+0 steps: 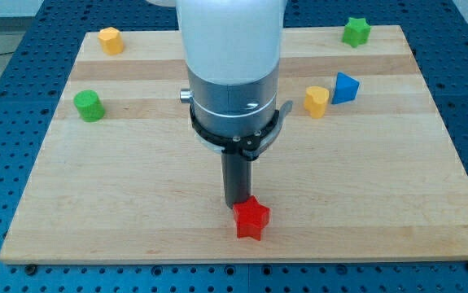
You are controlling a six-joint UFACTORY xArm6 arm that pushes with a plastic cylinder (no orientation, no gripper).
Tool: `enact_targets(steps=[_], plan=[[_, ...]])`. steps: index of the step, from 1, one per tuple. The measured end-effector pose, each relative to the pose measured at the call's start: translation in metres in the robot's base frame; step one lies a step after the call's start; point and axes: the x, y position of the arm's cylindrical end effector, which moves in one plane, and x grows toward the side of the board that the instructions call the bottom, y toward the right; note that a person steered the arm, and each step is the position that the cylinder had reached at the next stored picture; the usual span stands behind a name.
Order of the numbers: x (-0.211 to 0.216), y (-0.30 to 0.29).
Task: Place red circle horizontal right to red star
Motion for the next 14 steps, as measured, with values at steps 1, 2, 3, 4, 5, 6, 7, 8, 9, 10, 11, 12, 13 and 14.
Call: enact_targets(steps=[1,2,3,4,5,6,7,8,9,10,11,12,13,14], plan=[[-0.011,-0.007],[-0.045,-0.03],[-0.062,-0.039],[-0.073,-0.056],[-0.096,-0.058],[-0.109,-0.084],[-0.117,-0.12],[-0.135,-0.15],[-0.171,-0.172],[-0.208,-0.173],[-0.246,-0.172],[-0.287,-0.151],[-0.308,-0.116],[-0.336,-0.084]])
